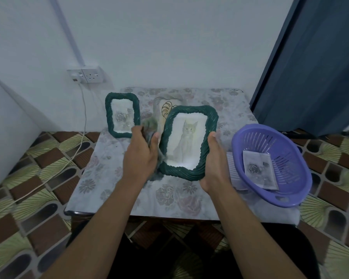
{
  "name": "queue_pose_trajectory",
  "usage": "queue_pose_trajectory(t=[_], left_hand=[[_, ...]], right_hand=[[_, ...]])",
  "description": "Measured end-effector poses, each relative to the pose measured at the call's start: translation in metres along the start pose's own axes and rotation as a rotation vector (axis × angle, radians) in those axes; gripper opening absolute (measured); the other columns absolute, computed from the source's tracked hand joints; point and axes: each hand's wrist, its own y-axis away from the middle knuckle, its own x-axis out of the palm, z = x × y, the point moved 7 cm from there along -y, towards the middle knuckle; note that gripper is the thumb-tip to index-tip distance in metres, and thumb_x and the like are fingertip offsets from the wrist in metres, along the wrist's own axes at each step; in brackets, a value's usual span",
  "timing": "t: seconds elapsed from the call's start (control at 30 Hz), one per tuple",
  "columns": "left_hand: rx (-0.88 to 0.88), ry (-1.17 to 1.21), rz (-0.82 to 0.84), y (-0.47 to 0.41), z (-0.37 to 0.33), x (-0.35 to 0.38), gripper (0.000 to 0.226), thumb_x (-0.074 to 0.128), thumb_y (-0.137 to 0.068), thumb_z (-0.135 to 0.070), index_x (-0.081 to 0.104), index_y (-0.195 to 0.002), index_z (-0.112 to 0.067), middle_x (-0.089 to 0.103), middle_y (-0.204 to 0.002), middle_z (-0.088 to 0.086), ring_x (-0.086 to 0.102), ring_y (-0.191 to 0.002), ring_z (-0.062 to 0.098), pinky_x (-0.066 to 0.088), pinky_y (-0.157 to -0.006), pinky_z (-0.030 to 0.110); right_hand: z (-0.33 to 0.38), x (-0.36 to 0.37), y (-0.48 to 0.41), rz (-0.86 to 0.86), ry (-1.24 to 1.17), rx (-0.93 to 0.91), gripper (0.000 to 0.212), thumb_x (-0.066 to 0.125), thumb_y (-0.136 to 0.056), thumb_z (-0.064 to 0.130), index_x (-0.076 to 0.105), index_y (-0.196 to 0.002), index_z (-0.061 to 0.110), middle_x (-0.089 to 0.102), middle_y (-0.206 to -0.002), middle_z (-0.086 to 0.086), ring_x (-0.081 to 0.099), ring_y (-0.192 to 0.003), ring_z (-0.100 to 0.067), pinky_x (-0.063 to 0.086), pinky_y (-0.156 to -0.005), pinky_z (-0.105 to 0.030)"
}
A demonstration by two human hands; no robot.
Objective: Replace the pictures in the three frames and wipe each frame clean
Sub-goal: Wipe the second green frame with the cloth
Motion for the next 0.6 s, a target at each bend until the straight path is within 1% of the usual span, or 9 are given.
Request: queue_pose_trajectory(t=[0.07, 0.13, 0.2, 0.23, 0.33, 0.4, 0.47, 0.53, 0.6], left_hand=[[0.056, -0.123, -0.052, 0.002, 0.005, -0.005, 0.037, 0.052, -0.098, -0.041, 0.047, -0.119, -0.010, 0.053, -0.112, 0.010, 0.056, -0.087, 0.028, 0.039, -0.068, 0.033], [0.098, -0.129, -0.073, 0.008, 0.007, -0.007, 0.027, 0.062, -0.092, -0.037, 0.053, -0.103, -0.014, 0.055, -0.096, 0.003, 0.052, -0.074, 0.019, 0.036, -0.063, 0.029], [0.142, -0.025, -0.033, 0.015, 0.005, -0.006, 0.021, 0.068, -0.088, -0.034, 0.052, -0.093, -0.022, 0.055, -0.075, -0.009, 0.052, -0.062, 0.010, 0.037, -0.055, 0.027], [0.169, 0.049, 0.008, 0.019, 0.003, -0.005, 0.021, 0.069, -0.086, -0.031, 0.052, -0.096, -0.026, 0.056, -0.072, -0.014, 0.055, -0.061, 0.007, 0.040, -0.053, 0.024], [0.227, 0.213, 0.144, 0.026, -0.007, -0.001, 0.033, 0.062, -0.082, -0.026, 0.059, -0.115, -0.031, 0.066, -0.079, -0.013, 0.062, -0.066, 0.008, 0.049, -0.059, 0.018], [0.274, 0.190, 0.182, 0.032, -0.016, 0.003, 0.036, 0.059, -0.080, -0.027, 0.064, -0.115, -0.032, 0.066, -0.076, -0.014, 0.061, -0.063, 0.006, 0.047, -0.057, 0.014], [0.351, 0.133, 0.175, 0.041, -0.026, 0.008, 0.030, 0.059, -0.081, -0.036, 0.068, -0.109, -0.030, 0.064, -0.074, -0.018, 0.058, -0.060, 0.003, 0.044, -0.056, 0.012], [0.446, 0.119, 0.137, 0.050, -0.037, 0.011, 0.027, 0.059, -0.085, -0.045, 0.069, -0.101, -0.026, 0.068, -0.078, -0.016, 0.059, -0.063, 0.001, 0.048, -0.056, 0.018], [0.535, 0.120, 0.084, 0.055, -0.044, 0.010, 0.025, 0.060, -0.088, -0.044, 0.070, -0.097, -0.023, 0.070, -0.081, -0.013, 0.060, -0.066, 0.002, 0.051, -0.056, 0.023]], right_hand=[[-0.001, -0.003, -0.003, -0.047, 0.021, -0.036, 0.037, 0.041, -0.103, 0.049, 0.065, -0.124, 0.029, 0.069, -0.125, 0.002, 0.066, -0.115, -0.018, 0.051, -0.102, -0.047], [0.003, -0.004, -0.006, -0.066, 0.026, -0.083, 0.036, 0.040, -0.104, 0.049, 0.066, -0.122, 0.030, 0.069, -0.126, 0.004, 0.064, -0.118, -0.018, 0.048, -0.107, -0.049], [0.009, -0.003, -0.007, -0.065, 0.030, -0.099, 0.031, 0.041, -0.104, 0.047, 0.068, -0.112, 0.033, 0.071, -0.120, 0.006, 0.065, -0.116, -0.016, 0.048, -0.106, -0.049], [0.011, -0.003, -0.008, -0.067, 0.026, -0.109, 0.030, 0.041, -0.105, 0.045, 0.069, -0.107, 0.034, 0.073, -0.116, 0.007, 0.066, -0.114, -0.016, 0.049, -0.106, -0.048], [0.015, -0.001, -0.009, -0.077, 0.015, -0.125, 0.029, 0.041, -0.106, 0.041, 0.069, -0.099, 0.034, 0.075, -0.102, 0.013, 0.069, -0.107, -0.013, 0.052, -0.102, -0.044], [0.018, 0.001, -0.007, -0.092, -0.003, -0.142, 0.030, 0.040, -0.106, 0.039, 0.068, -0.098, 0.031, 0.076, -0.095, 0.013, 0.071, -0.100, -0.012, 0.055, -0.097, -0.042], [0.020, 0.004, -0.005, -0.090, -0.012, -0.150, 0.030, 0.040, -0.107, 0.037, 0.067, -0.097, 0.029, 0.077, -0.088, 0.014, 0.072, -0.093, -0.010, 0.056, -0.091, -0.040], [0.020, 0.006, -0.003, -0.105, -0.026, -0.149, 0.026, 0.041, -0.107, 0.036, 0.063, -0.094, 0.030, 0.075, -0.078, 0.017, 0.071, -0.086, -0.010, 0.057, -0.088, -0.039], [0.022, 0.005, -0.002, -0.124, -0.036, -0.148, 0.026, 0.042, -0.106, 0.037, 0.063, -0.094, 0.029, 0.075, -0.076, 0.017, 0.071, -0.085, -0.012, 0.058, -0.086, -0.039]])
